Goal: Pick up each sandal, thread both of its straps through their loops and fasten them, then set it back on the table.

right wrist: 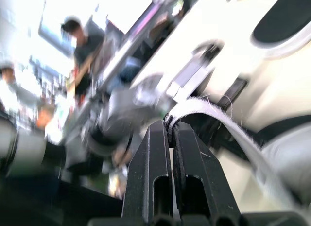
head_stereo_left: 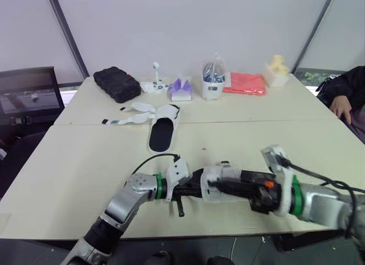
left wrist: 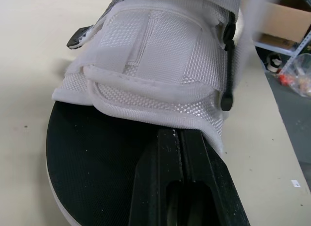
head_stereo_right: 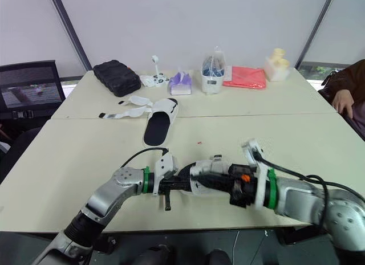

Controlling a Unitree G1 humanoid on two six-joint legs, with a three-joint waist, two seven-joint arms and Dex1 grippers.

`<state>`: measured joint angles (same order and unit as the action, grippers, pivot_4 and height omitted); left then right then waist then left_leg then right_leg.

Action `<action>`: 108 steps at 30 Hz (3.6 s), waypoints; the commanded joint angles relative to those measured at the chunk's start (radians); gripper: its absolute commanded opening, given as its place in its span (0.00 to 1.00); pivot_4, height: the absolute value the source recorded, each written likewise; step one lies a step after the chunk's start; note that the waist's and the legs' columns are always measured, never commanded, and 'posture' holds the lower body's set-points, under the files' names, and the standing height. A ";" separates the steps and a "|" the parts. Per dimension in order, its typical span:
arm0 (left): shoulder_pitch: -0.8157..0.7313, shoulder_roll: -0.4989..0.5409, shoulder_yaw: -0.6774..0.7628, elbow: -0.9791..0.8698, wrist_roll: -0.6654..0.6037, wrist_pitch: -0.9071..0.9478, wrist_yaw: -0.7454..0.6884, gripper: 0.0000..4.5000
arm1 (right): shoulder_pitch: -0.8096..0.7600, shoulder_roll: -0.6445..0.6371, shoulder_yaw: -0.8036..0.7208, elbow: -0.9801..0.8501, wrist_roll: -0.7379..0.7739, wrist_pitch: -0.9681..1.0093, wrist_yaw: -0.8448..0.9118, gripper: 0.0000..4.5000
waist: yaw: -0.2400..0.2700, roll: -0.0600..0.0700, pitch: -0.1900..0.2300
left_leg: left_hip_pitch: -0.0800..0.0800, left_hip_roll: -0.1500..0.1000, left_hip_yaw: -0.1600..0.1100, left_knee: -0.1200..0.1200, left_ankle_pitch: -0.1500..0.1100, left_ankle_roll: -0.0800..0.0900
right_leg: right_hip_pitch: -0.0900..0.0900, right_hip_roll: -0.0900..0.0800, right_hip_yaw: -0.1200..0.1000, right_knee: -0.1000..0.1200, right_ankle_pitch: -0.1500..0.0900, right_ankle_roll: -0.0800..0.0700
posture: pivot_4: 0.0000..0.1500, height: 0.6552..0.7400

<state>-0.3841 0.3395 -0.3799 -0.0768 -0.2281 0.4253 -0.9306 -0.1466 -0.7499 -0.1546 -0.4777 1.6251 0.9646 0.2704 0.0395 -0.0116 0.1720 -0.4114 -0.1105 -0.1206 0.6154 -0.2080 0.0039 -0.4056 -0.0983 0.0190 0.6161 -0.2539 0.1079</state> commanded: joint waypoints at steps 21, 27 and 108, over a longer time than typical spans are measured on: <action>0.023 0.000 0.000 0.005 0.015 0.008 0.041 0.00 | -0.103 0.062 -0.069 0.085 -0.071 -0.052 -0.025 0.88 | -0.001 0.003 -0.001 | 0.001 0.000 0.002 0.000 0.000 0.000 | -0.001 0.001 0.001 0.002 0.001 0.001 | 1.00 1.00; 0.017 -0.004 -0.006 0.013 0.017 0.002 0.036 0.00 | -0.271 -0.076 0.153 0.160 -0.579 -0.174 0.238 0.88 | -0.001 0.002 -0.001 | 0.002 0.000 0.003 0.000 0.000 0.000 | -0.001 0.001 0.001 0.002 0.001 0.001 | 1.00 1.00; 0.098 -0.017 0.131 -0.147 -0.081 0.040 0.098 0.00 | 0.064 0.065 -0.399 0.161 -0.557 0.410 0.438 0.99 | -0.002 0.003 -0.003 | 0.002 0.001 0.005 0.000 -0.001 0.001 | -0.001 0.001 0.003 0.002 0.003 0.004 | 1.00 1.00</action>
<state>-0.2870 0.3185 -0.2859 -0.1653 -0.2739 0.4627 -0.8421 -0.0930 -0.6795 -0.5751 -0.2929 1.0652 1.4020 0.7031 0.0370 -0.0085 0.1687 -0.4098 -0.1096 -0.1154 0.6155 -0.2089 0.0052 -0.4070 -0.0975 0.0220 0.6185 -0.2508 0.1123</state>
